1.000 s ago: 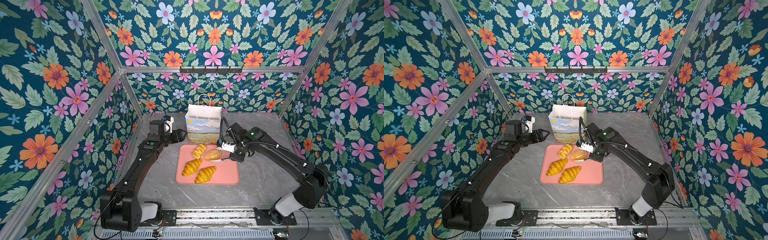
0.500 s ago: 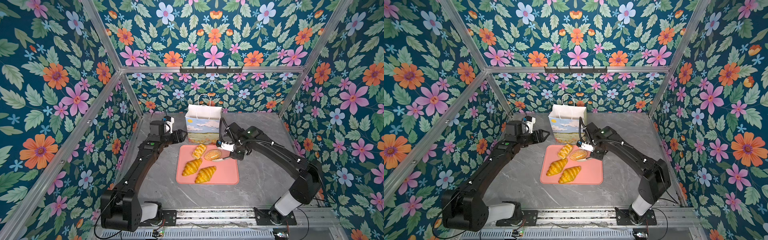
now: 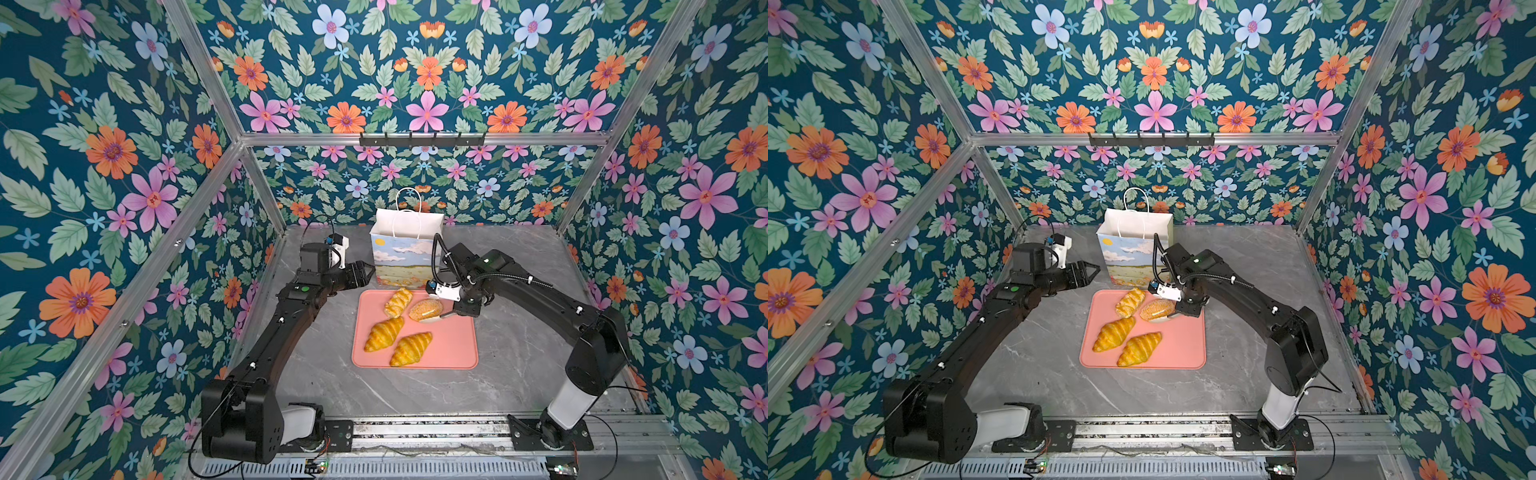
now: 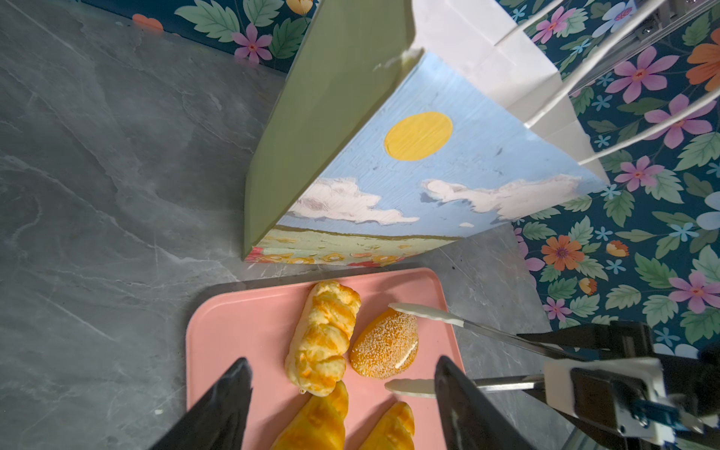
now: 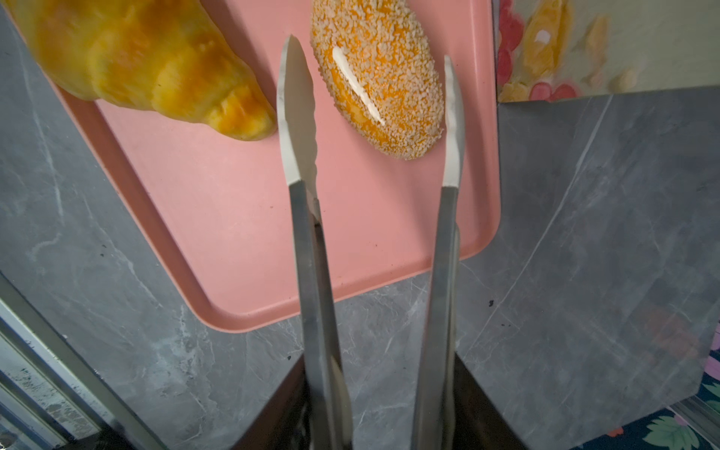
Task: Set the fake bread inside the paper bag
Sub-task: 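Lower the open tongs around the sugar-coated bun on the tray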
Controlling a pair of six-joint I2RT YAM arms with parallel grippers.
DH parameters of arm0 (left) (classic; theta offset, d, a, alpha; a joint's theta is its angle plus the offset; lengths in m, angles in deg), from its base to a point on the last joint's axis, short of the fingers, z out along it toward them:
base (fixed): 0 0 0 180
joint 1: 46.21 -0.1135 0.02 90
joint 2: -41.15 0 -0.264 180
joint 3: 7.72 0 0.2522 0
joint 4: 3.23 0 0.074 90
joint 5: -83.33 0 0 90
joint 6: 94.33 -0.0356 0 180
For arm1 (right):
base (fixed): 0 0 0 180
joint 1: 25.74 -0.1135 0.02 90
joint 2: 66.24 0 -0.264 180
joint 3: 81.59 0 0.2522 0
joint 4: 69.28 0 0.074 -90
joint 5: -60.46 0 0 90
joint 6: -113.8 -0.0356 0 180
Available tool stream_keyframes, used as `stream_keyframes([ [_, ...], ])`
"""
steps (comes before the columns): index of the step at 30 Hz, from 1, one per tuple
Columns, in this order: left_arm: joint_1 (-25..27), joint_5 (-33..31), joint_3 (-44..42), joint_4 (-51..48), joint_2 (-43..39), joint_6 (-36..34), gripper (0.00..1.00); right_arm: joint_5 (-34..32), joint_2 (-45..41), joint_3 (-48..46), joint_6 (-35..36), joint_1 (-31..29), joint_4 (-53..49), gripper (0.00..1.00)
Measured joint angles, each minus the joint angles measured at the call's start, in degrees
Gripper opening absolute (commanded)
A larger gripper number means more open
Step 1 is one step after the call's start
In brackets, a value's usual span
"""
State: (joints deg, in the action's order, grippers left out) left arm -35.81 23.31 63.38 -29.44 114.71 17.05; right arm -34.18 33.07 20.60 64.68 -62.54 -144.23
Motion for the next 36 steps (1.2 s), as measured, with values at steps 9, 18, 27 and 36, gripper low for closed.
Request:
stream_keyframes([
  [9,0.0,0.0,0.0,0.0,-0.1,-0.3,0.75,0.7,0.7,0.4,0.4,0.7,0.1,0.49],
  [18,0.0,0.0,0.0,0.0,-0.1,-0.3,0.75,3.0,0.7,-0.4,1.3,1.3,0.9,0.47],
  [27,0.0,0.0,-0.2,0.0,-0.5,-0.3,0.75,3.2,2.4,0.2,1.3,1.9,0.9,0.49],
  [36,0.0,0.0,-0.4,0.0,-0.6,-0.3,0.75,3.6,2.8,0.9,1.0,1.9,0.9,0.49],
])
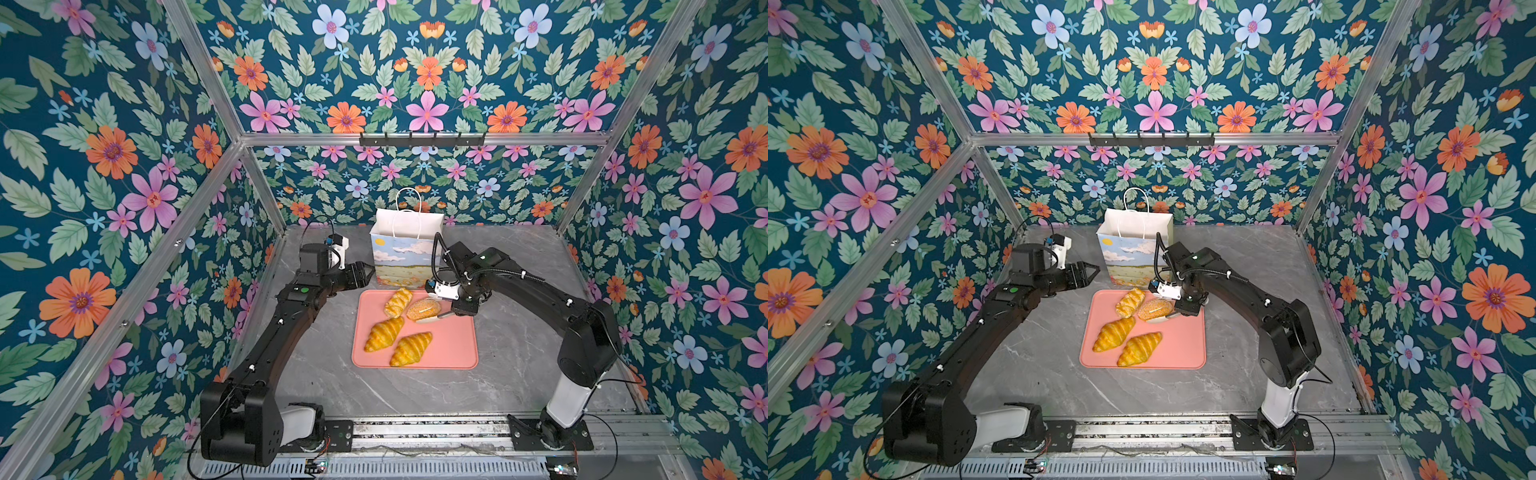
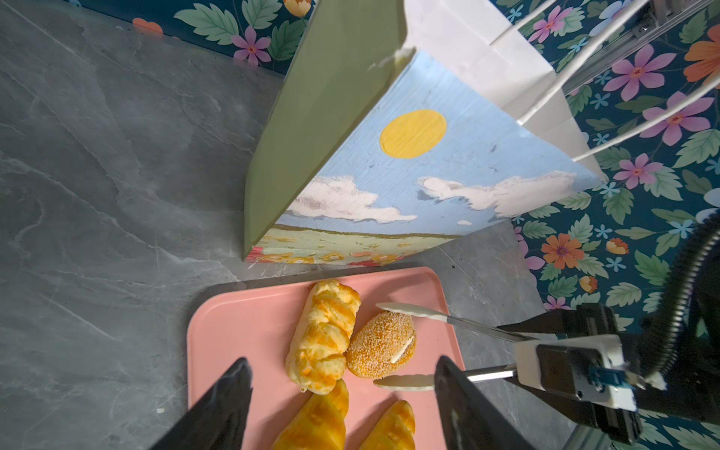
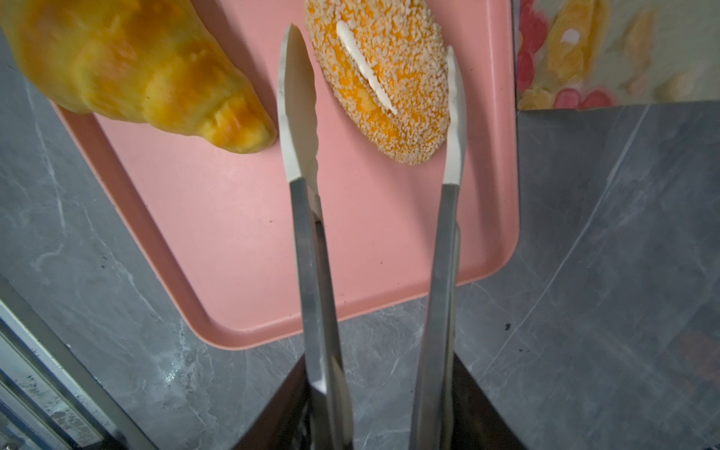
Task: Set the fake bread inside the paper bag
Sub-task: 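Lower the open tongs around the sugar-coated bun on the tray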
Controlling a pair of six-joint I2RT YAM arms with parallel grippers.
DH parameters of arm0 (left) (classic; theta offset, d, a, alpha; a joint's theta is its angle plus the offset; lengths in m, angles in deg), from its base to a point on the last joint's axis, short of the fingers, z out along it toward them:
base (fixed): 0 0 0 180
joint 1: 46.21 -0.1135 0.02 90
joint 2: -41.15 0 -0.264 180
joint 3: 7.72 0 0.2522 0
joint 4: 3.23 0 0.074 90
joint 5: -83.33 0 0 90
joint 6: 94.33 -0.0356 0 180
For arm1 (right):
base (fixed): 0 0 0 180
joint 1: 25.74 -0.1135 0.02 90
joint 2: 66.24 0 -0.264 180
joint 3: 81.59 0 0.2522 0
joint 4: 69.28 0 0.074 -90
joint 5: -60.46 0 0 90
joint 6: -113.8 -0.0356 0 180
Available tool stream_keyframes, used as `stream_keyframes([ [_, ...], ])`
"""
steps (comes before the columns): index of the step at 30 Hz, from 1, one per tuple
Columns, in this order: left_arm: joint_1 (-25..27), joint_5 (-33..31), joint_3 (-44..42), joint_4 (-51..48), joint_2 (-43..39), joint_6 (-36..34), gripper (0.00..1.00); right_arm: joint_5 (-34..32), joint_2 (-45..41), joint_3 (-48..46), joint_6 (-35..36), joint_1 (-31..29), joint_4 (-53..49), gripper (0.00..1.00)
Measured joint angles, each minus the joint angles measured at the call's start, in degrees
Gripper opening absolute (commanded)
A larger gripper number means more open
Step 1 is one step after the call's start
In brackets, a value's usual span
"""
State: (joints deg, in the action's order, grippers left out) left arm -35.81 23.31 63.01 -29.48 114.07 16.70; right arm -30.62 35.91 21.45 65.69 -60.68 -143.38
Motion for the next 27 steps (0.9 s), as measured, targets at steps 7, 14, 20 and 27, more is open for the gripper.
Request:
stream_keyframes([
  [7,0.0,0.0,0.0,0.0,0.0,0.0,0.75,-0.7,-1.1,1.2,-0.4,-0.1,-0.5,0.49],
  [14,0.0,0.0,-0.2,0.0,0.0,0.0,0.75,-0.8,-1.9,1.0,-0.9,-0.1,-1.2,0.49],
  [20,0.0,0.1,-0.3,0.0,0.0,0.0,0.75,-0.8,-1.1,0.8,-0.8,-0.1,-1.2,0.49],
  [27,0.0,0.3,-0.5,0.0,0.0,0.0,0.75,-0.5,0.8,1.0,-0.8,-0.1,-1.2,0.48],
])
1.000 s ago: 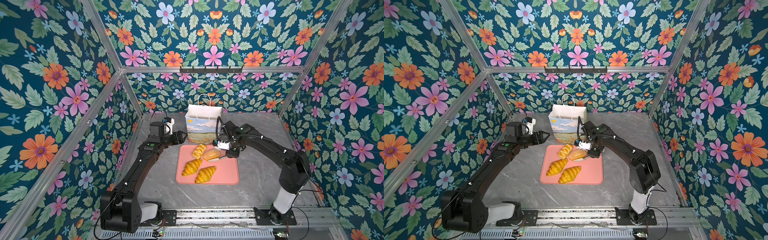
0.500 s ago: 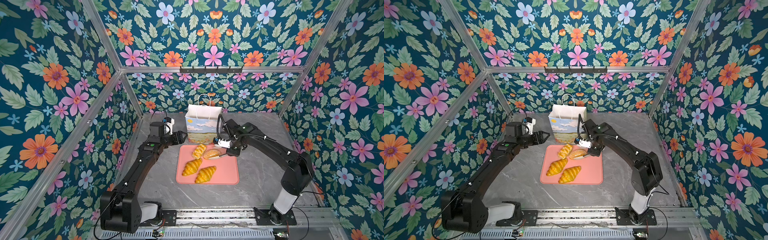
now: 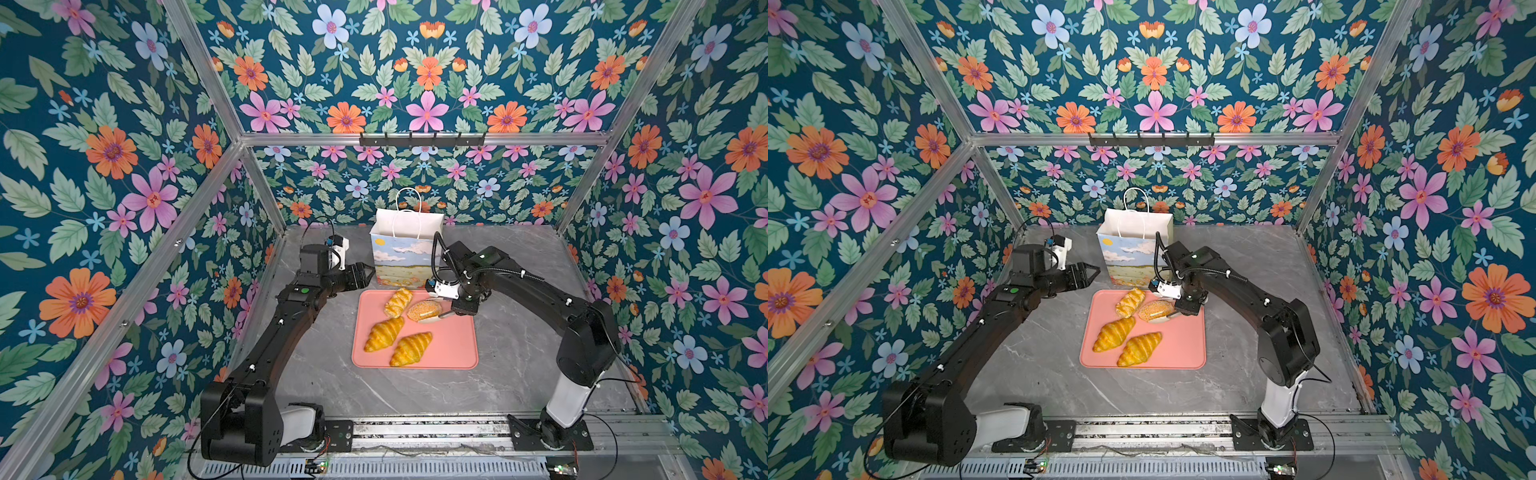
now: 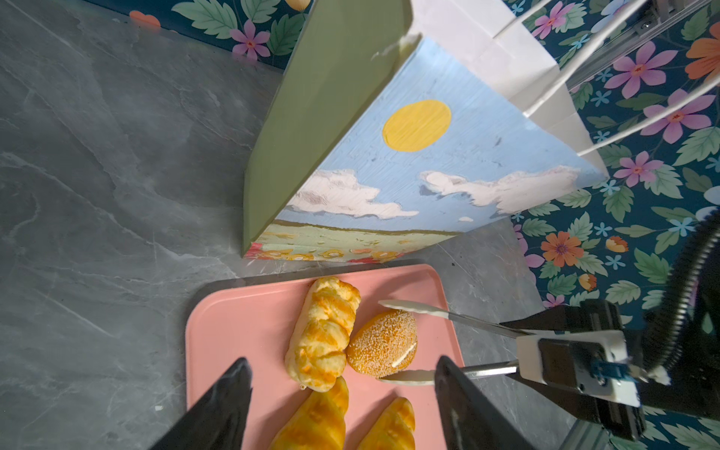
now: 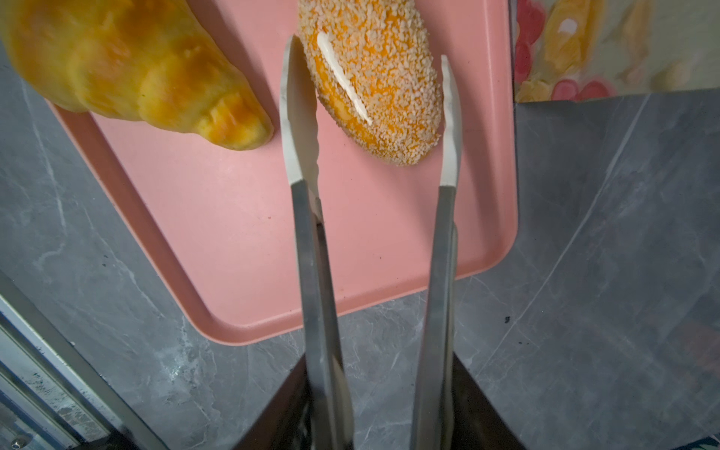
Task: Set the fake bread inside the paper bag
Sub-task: 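Lower the open tongs around the sugar-coated bun on the tray, then close the tongs on the sugar-coated bun and lift it off the tray, then carry the bun in the tongs with the right gripper over the bag opening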
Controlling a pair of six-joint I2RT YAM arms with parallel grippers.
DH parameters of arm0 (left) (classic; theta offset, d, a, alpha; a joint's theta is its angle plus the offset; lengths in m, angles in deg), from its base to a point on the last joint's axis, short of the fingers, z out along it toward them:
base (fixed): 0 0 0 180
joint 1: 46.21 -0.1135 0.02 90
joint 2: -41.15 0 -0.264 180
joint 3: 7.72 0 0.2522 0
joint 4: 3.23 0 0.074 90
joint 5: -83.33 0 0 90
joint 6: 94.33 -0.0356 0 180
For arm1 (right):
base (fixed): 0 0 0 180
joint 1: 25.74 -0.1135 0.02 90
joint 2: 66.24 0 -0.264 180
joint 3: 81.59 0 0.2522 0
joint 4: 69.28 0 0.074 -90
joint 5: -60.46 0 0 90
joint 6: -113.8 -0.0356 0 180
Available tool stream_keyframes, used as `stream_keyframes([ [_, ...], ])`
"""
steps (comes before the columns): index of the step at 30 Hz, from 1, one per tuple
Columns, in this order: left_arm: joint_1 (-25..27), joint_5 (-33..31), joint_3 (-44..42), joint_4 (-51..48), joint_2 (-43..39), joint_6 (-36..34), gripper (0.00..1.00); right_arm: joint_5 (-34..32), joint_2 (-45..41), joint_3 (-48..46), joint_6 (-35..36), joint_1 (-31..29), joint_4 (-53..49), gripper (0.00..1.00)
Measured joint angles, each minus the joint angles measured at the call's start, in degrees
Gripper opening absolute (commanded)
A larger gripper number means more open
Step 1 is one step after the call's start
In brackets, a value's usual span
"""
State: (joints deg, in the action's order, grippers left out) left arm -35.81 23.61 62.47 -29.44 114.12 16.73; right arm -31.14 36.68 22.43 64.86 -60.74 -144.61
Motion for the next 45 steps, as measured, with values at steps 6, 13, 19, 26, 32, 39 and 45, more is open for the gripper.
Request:
stream_keyframes([
  [6,0.0,0.2,-0.1,0.0,0.0,0.0,0.75,0.3,0.3,0.8,0.0,0.0,-0.3,0.44],
  [13,0.0,0.2,-0.1,0.0,0.0,0.0,0.75,1.5,-0.9,1.6,-0.3,-0.1,-1.5,0.38],
  [19,0.0,0.2,0.2,0.0,0.0,0.0,0.75,2.1,-4.1,1.7,-1.9,-1.0,-3.7,0.35],
  [26,0.0,0.2,1.3,0.0,0.7,0.0,0.75,3.4,-12.3,-0.3,-6.4,-2.7,-5.2,0.34],
  [32,0.0,-0.5,3.6,-0.3,1.1,0.0,0.76,4.0,-18.0,-0.5,-11.7,-3.1,-7.8,0.34],
  [39,0.0,-1.8,9.2,-1.4,3.7,0.2,0.76,3.9,-25.5,-1.0,-15.6,-3.3,-10.7,0.34],
  [45,0.0,-1.9,17.2,-2.8,7.1,1.2,0.76,3.1,-29.2,0.1,-17.4,-2.0,-12.0,0.35],
])
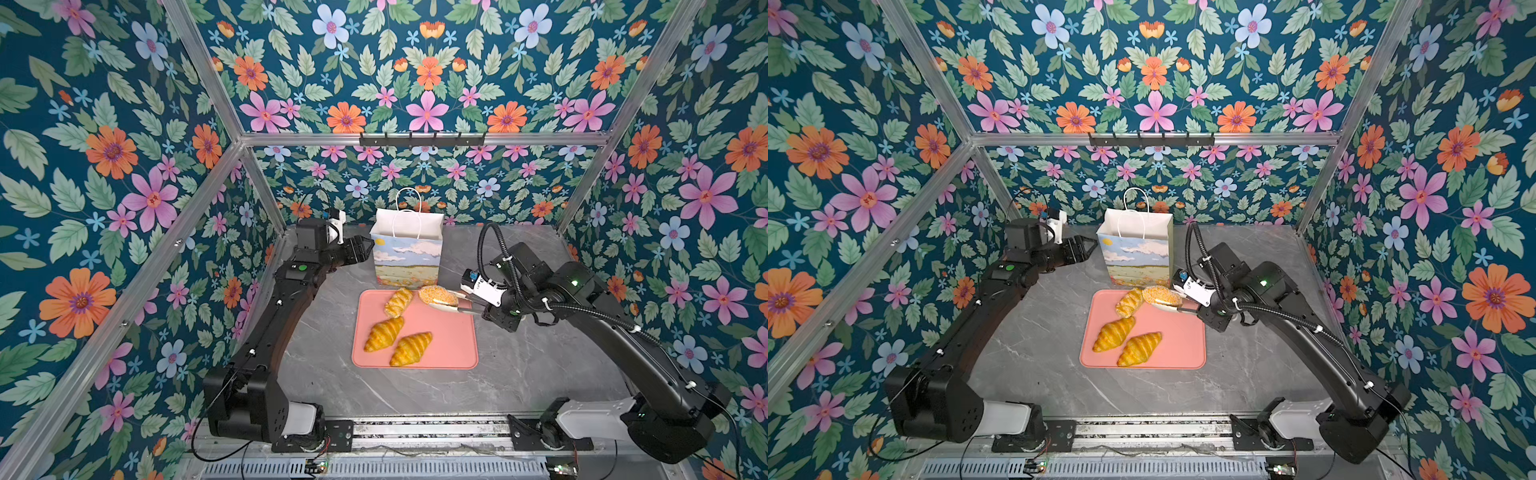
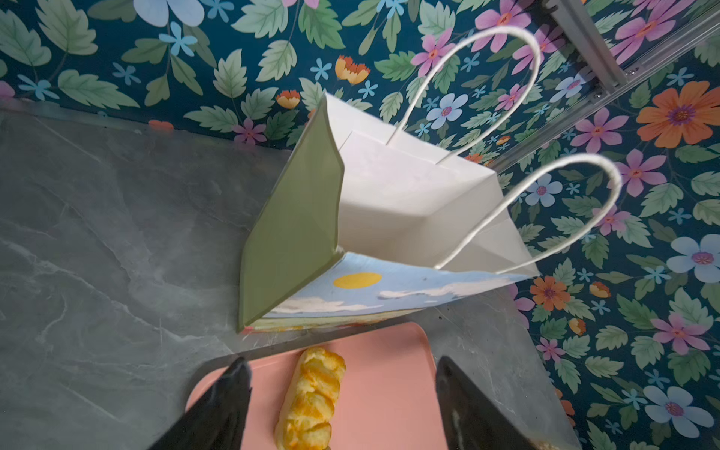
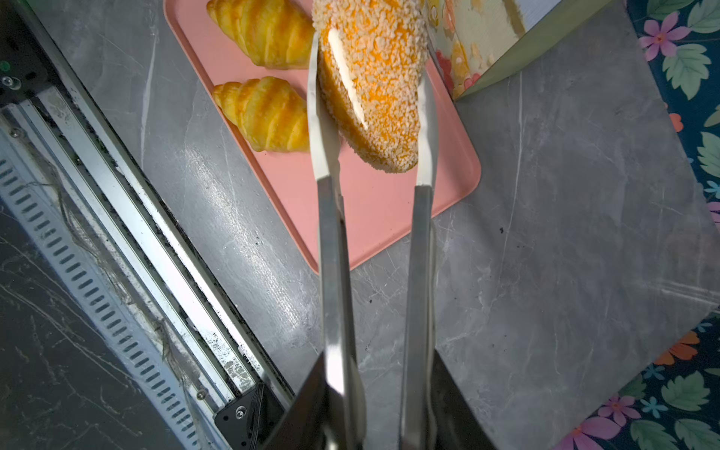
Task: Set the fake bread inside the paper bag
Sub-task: 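Carry the bun in the tongs with the right gripper over the bag opening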
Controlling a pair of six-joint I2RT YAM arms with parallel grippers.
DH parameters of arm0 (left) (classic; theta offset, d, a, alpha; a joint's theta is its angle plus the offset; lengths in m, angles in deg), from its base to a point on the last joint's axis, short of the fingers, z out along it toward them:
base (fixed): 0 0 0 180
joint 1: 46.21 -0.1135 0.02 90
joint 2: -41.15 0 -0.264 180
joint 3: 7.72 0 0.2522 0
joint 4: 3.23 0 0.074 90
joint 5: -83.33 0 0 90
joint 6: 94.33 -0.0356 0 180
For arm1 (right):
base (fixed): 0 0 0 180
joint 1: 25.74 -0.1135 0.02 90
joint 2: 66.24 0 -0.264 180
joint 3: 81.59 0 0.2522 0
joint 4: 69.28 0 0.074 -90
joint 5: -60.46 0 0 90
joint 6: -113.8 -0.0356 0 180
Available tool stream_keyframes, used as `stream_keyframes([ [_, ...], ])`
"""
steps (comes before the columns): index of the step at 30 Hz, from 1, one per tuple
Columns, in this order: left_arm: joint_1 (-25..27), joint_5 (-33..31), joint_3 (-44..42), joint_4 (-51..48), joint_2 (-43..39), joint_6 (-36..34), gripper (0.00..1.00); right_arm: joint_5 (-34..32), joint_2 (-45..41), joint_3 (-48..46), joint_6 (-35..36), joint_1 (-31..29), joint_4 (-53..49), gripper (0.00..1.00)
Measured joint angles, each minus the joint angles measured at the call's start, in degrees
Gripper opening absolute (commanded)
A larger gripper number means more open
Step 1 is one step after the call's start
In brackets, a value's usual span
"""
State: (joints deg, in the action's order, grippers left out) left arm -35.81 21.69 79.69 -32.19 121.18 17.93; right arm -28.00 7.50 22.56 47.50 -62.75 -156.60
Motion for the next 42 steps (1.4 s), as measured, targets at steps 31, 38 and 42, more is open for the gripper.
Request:
stream_keyframes([
  [31,0.0,-0.3,20.0,-7.2,14.2,1.6,0.75,0.9,17.4,34.0,-0.5,16.1,-3.7,0.37],
  [38,0.0,0.7,21.6,-7.6,16.5,0.8,0.75,2.5,28.5,47.6,0.2,16.1,-5.6,0.36],
  [42,0.0,1.4,23.1,-7.6,17.9,0.3,0.75,3.7,33.5,55.0,0.3,15.9,-6.8,0.36],
])
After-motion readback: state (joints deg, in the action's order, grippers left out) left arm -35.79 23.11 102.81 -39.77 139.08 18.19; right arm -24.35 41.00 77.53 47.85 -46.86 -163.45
